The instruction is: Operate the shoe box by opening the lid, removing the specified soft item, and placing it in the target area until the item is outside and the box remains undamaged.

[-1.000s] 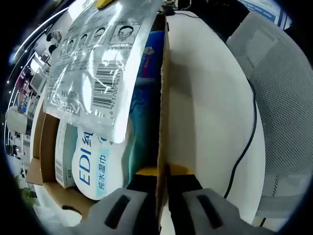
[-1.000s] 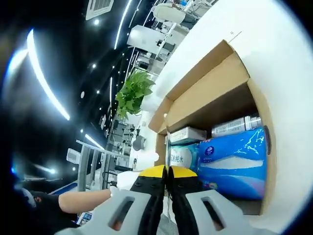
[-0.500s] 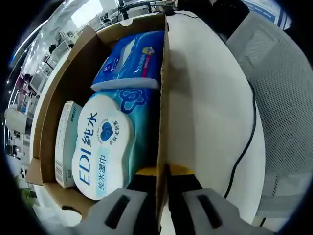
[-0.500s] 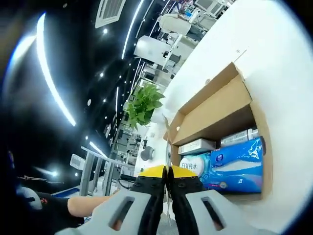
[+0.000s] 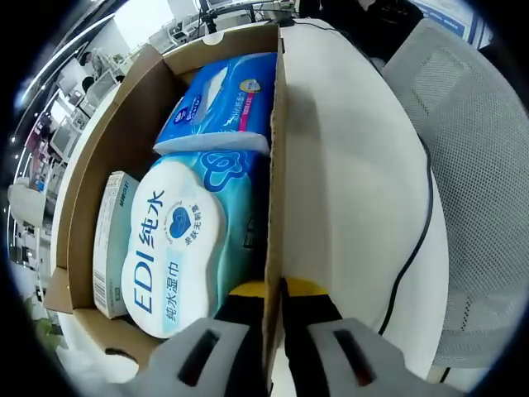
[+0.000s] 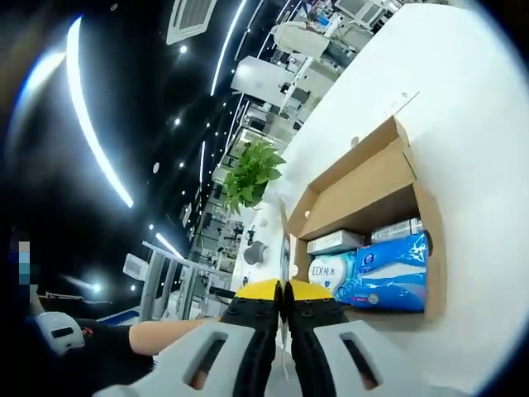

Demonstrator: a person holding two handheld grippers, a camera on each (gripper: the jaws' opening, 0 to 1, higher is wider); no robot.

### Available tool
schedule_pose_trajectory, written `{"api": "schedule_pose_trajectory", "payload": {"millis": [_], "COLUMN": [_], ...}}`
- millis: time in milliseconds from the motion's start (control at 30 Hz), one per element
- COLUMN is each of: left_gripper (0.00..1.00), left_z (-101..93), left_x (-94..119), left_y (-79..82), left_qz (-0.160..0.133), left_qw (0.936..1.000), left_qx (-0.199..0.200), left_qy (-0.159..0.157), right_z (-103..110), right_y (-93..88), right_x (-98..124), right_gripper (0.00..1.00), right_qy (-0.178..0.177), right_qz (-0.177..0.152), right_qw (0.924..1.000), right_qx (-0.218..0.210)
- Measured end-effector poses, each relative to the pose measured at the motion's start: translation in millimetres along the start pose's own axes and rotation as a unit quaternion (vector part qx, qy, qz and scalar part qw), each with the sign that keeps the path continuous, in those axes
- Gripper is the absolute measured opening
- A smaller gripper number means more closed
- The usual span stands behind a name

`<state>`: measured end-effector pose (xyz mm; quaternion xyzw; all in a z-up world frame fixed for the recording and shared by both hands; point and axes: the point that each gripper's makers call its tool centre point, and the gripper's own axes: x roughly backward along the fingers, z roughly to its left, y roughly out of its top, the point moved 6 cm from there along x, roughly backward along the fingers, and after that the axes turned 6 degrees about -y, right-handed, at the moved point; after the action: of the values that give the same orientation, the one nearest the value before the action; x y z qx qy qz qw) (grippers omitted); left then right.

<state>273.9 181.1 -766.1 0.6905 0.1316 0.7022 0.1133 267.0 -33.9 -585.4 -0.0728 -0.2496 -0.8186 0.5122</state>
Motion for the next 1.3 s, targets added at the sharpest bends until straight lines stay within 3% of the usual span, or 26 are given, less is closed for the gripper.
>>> {"api": "schedule_pose_trajectory", "payload": {"millis": [267,667,900,1300], "left_gripper": [0.02,0.02,0.02,0.02], "left_z": [-0.4,-0.1,-0.4,-1.6], "left_x": [0,0,0,1], "left_y": [-0.6,0.0,0.3,1.4], "left_qz": [0.000,0.000,0.001,0.001], "left_qw": [1.0000,1.0000,1.0000,1.0000], "left_qx": [-0.001,0.000,-0.001,-0.003], "left_qy": [0.001,0.003,0.002,0.003], "right_z": [10,-1,-15,-32], "right_y": [-8.5,6.6,19.5,22.4], "right_x": [11,36,53,73], "right_gripper": [0.00,0.00,0.00,0.00], "right_qy": [-0.002,-0.016,-0.036,-0.090], "right_qz": [0.006,-0.006,-0.019,-0.004], "right_qw": [0.9999,0.9998,0.9990,0.9954], "right_qx": [0.009,0.014,0.018,0.035]}}
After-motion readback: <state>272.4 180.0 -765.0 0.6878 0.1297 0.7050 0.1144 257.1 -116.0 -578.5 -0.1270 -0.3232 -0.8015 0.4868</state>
